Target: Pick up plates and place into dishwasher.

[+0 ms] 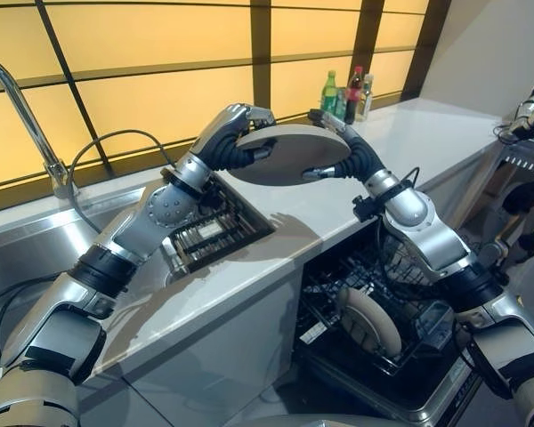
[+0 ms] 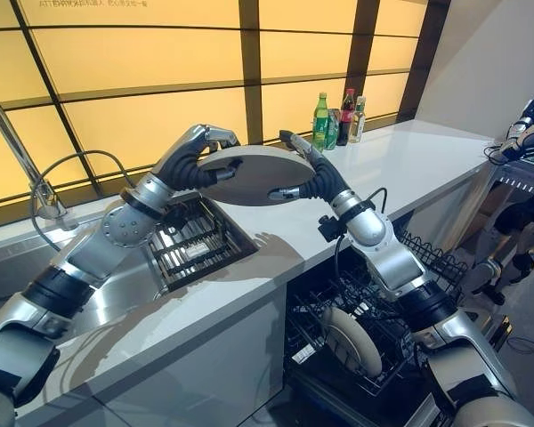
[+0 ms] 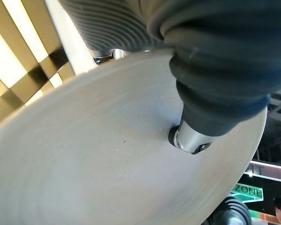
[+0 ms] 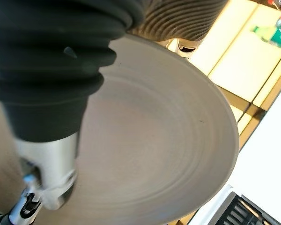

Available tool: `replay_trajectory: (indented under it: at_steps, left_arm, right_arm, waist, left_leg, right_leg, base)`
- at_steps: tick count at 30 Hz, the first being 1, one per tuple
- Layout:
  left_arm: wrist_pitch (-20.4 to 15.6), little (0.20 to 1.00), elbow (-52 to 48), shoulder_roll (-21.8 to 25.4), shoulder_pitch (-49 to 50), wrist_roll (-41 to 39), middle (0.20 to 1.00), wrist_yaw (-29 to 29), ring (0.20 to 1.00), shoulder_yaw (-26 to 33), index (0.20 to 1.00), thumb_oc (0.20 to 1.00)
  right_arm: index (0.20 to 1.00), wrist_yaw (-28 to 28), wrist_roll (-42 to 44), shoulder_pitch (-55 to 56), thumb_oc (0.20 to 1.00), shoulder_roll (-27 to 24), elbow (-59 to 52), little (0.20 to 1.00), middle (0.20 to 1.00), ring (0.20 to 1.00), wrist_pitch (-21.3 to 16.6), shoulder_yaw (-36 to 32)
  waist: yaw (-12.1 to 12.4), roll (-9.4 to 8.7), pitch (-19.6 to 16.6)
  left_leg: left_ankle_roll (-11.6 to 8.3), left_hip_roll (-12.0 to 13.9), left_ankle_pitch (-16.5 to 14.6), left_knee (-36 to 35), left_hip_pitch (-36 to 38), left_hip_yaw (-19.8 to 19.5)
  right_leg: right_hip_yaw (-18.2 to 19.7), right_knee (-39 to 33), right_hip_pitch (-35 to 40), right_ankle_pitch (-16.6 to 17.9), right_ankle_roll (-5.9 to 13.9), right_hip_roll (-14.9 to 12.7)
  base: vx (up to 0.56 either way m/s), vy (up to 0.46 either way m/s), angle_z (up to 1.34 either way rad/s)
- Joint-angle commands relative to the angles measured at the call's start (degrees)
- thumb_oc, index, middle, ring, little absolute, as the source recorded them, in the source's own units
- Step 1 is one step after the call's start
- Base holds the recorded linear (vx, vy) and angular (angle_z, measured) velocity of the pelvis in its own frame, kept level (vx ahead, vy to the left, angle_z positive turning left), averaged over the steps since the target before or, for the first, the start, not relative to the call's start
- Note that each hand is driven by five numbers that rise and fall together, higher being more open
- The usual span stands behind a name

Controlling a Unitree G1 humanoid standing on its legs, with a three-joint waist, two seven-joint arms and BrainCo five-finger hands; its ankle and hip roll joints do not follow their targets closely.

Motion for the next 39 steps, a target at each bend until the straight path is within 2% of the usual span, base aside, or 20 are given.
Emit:
replay_trajectory:
  at_steps: [1, 3, 4, 5, 9, 16, 22, 25, 31, 35, 39]
  left_arm:
    - [-2.34, 0.200, -1.31, -2.42, -4.79, -3.11, 0.200, -0.04, 0.200, -1.14, 0.200, 0.200]
    - [-1.62, 0.200, -1.53, -2.41, -5.11, -3.06, 0.200, 0.03, 0.200, -1.40, 0.200, 0.200]
    - [-1.14, 0.288, -1.71, -2.30, -5.11, -2.99, 0.288, 0.18, 0.288, -1.39, 0.288, 0.288]
    - [-0.70, 1.000, -1.79, -2.17, -4.98, -3.05, 1.000, 0.19, 1.000, -1.23, 1.000, 1.000]
    - [0.06, 1.000, -2.49, -1.11, -3.37, -1.93, 1.000, -0.38, 1.000, 0.25, 1.000, 1.000]
    - [0.34, 1.000, -4.27, 3.63, 1.91, -0.85, 1.000, -1.62, 1.000, 4.44, 1.000, 1.000]
    - [-1.02, 1.000, -7.43, 7.76, 12.26, -2.33, 1.000, -3.21, 1.000, 12.15, 1.000, 1.000]
    - [-1.79, 1.000, -9.51, 7.54, 18.38, -2.46, 1.000, -3.11, 1.000, 16.48, 1.000, 1.000]
    - [-0.21, 1.000, -12.98, 6.37, 29.19, -3.71, 1.000, -3.14, 1.000, 23.71, 1.000, 1.000]
    - [1.08, 1.000, -14.70, 4.22, 33.33, -7.93, 1.000, -4.40, 1.000, 26.08, 1.000, 1.000]
    - [2.42, 1.000, -17.35, 2.90, 33.68, -10.67, 1.000, -6.63, 1.000, 24.95, 1.000, 1.000]
  right_arm:
    - [0.200, 2.00, 4.43, -11.81, 0.200, 1.64, 3.33, 0.200, 0.200, 0.200, -0.92, 2.50]
    - [0.200, 2.06, 4.32, -12.05, 0.200, 1.89, 4.43, 0.200, 0.200, 0.200, -1.29, 2.46]
    - [0.200, 2.06, 3.95, -12.01, 0.200, 1.82, 4.68, 0.200, 0.200, 0.200, -1.49, 2.35]
    - [0.200, 1.93, 3.47, -11.81, 0.200, 1.64, 4.80, 0.200, 0.200, 0.200, -1.57, 2.17]
    - [0.200, 1.41, 1.61, -9.86, 0.200, -0.20, 4.20, 0.200, 0.200, 0.200, -1.54, 0.36]
    - [0.200, 0.73, -5.93, -1.76, 0.200, -6.71, 1.83, 0.200, 0.200, 0.200, -1.78, -4.91]
    - [0.200, -1.14, -12.44, 9.72, 0.200, -12.84, 0.55, 0.200, 0.200, 0.200, -1.39, -13.07]
    - [0.200, -2.68, -16.15, 15.99, 0.200, -14.94, 1.11, 0.200, 0.200, 0.200, -1.93, -18.31]
    - [0.200, -5.36, -22.34, 27.47, 0.200, -18.23, 2.05, 0.200, 0.200, 0.200, -1.19, -28.06]
    - [0.200, -7.89, -25.52, 32.02, 0.200, -18.39, 3.89, 0.200, 0.200, 0.200, 0.28, -30.78]
    - [0.200, -10.80, -28.40, 31.15, 0.200, -18.35, 6.56, 0.200, 0.200, 0.200, 3.53, -28.86]
  waist:
    - [2.79, -0.53, 1.48]
    - [2.89, -0.55, 1.35]
    - [2.92, -0.55, 1.29]
    - [2.90, -0.55, 1.22]
    - [2.64, -0.58, 1.36]
    - [1.60, -0.70, 1.66]
    - [0.52, -0.86, 2.41]
    - [0.18, -1.00, 3.00]
    - [-0.45, -1.33, 4.51]
    - [-0.42, -1.64, 6.09]
    - [0.19, -1.58, 8.14]
  left_leg:
    - [0.29, -3.12, -9.64, 0.53, 3.17, 0.26]
    - [0.27, -3.10, -9.67, 0.53, 3.17, 0.19]
    - [0.29, -3.10, -9.68, 0.53, 3.17, 0.19]
    - [0.31, -3.08, -9.69, 0.53, 3.17, 0.22]
    - [0.36, -3.03, -9.71, 0.53, 3.17, 0.36]
    - [0.63, -2.92, -10.01, 0.53, 3.26, 1.17]
    - [0.88, -2.77, -10.36, 0.53, 3.40, 2.21]
    - [0.93, -2.63, -10.49, 0.53, 3.55, 2.71]
    - [1.01, -2.30, -10.58, 0.53, 3.37, 3.44]
    - [1.01, -2.07, -10.46, 0.53, 2.86, 3.57]
    - [0.87, -1.76, -10.14, 0.53, 1.65, 3.42]
  right_leg:
    - [0.17, 0.49, 0.91, -5.10, 4.26, -1.78]
    - [0.12, 0.49, 0.91, -5.07, 4.31, -1.83]
    - [0.11, 0.49, 0.92, -5.07, 4.33, -1.85]
    - [0.14, 0.49, 0.90, -5.05, 4.35, -1.85]
    - [0.40, 0.49, 0.76, -4.97, 4.42, -1.78]
    - [1.37, 0.49, 0.31, -4.84, 4.72, -1.66]
    - [2.58, 0.49, -0.29, -4.53, 5.02, -1.46]
    - [3.00, 0.49, -0.43, -4.41, 5.25, -1.39]
    - [3.59, 0.49, -1.07, -4.15, 5.66, -1.30]
    - [3.91, 0.49, -1.68, -3.94, 5.79, -1.26]
    - [3.90, 0.49, -2.75, -3.72, 5.73, -1.26]
  base:
    - [0.00, 0.000, 0.00]
    - [0.02, -0.006, 0.00]
    - [0.03, -0.014, -0.01]
    - [0.03, -0.018, 0.00]
    - [0.00, 0.000, 0.00]
    - [0.01, -0.012, 0.00]
    - [0.01, -0.036, -0.07]
    - [0.01, -0.033, -0.14]
    - [-0.01, -0.038, -0.04]
    - [-0.01, -0.054, -0.10]
    - [-0.08, -0.060, -0.06]
